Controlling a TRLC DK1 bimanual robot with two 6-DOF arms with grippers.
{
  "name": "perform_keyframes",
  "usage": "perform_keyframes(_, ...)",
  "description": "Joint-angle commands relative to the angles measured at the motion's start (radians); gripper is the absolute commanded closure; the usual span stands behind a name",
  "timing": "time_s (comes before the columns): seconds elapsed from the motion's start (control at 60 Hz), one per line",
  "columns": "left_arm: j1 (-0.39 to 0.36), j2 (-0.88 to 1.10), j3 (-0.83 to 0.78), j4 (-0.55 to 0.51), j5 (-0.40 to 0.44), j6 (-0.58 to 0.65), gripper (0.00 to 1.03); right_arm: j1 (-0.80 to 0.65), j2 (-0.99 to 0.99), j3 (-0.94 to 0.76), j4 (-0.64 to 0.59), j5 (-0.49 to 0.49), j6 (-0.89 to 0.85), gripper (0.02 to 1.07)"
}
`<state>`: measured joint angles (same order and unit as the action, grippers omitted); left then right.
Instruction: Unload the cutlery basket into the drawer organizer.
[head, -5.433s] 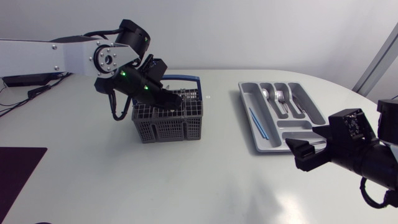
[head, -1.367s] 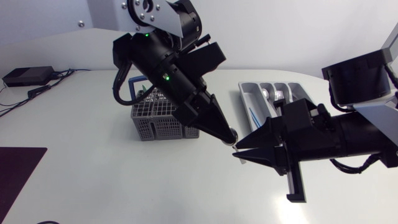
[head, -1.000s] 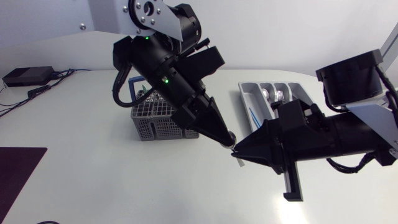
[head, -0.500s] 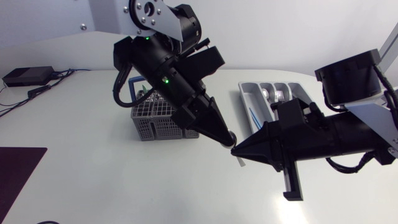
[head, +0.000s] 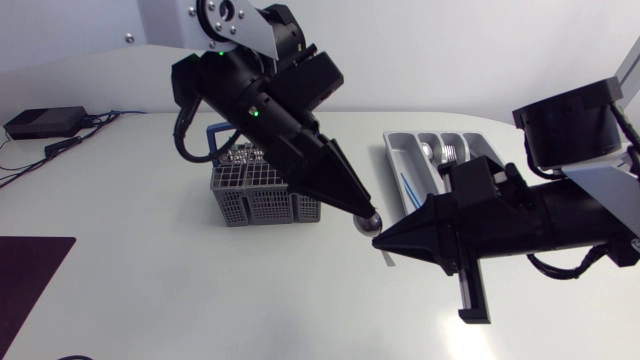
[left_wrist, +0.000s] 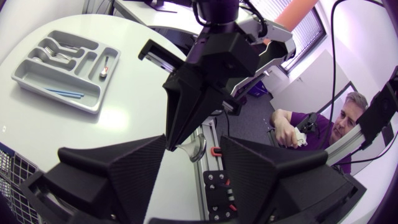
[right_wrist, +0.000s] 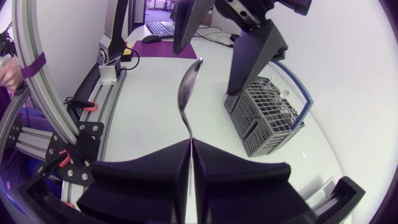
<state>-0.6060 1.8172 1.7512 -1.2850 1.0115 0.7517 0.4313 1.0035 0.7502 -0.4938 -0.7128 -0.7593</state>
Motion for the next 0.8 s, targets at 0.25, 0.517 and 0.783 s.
perform_keyframes(0.25,0.170,0.001,0.097,0.145,0.047,-0.255,0.06,-0.210,0.000,-0.061,-0.006,0.003,-0.121,1.01)
perform_keyframes(0.517,0.233,-0.027,-0.015,0.305,-0.142,-0.376,0.06,-0.460,0.027,-0.107,0.035,0.022,-0.304,1.01)
perform_keyframes(0.783,0.245,-0.042,-0.134,0.429,-0.424,-0.473,0.05,-0.635,0.030,-0.250,0.232,0.107,-0.451,1.01)
